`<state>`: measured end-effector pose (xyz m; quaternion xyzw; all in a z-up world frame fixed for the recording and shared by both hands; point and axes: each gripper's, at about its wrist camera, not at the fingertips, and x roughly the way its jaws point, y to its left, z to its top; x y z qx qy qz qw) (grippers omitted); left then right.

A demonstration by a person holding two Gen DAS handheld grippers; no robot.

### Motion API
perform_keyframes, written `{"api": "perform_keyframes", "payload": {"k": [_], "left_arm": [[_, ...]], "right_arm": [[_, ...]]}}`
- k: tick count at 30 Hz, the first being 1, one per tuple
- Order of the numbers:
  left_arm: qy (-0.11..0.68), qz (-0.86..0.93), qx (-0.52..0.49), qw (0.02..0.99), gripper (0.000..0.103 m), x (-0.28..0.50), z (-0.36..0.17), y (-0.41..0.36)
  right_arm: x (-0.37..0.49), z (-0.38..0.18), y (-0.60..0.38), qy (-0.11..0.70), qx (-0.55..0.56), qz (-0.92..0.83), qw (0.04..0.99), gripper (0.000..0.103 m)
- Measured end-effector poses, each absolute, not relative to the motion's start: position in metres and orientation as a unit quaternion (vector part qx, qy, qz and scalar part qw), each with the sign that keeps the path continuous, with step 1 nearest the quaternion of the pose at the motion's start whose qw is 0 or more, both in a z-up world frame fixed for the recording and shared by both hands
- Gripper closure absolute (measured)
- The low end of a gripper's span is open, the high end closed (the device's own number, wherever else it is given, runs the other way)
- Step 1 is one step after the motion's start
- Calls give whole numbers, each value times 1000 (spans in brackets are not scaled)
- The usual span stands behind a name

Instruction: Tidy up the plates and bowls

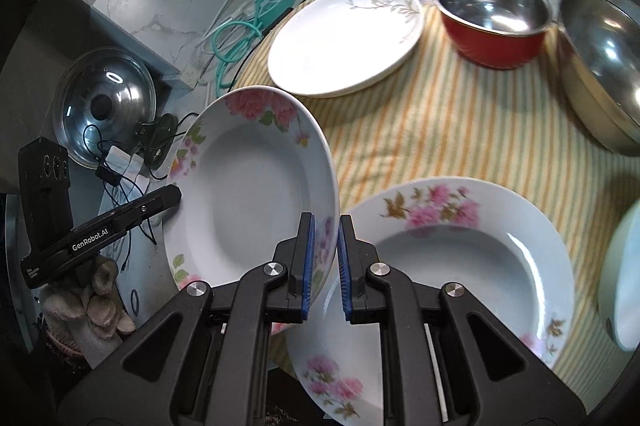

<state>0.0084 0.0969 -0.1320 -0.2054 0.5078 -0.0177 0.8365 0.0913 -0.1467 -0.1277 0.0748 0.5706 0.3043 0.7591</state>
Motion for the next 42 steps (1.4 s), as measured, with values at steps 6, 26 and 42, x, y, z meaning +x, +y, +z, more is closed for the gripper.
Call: {"api": "perform_keyframes", "payload": {"k": [6,26,42], "left_arm": [[519,-47,-194,831,91,13,-133,68],[557,-129,-122,812,91,21,-148,-25],[568,-130,-101,806,91,19,-157,-41]], "right_arm": [[84,-129,-182,575,93,275,765,91],[55,-154,-280,593,134,200,768,91],[50,-161,-288,597,126,190,769,91]]}}
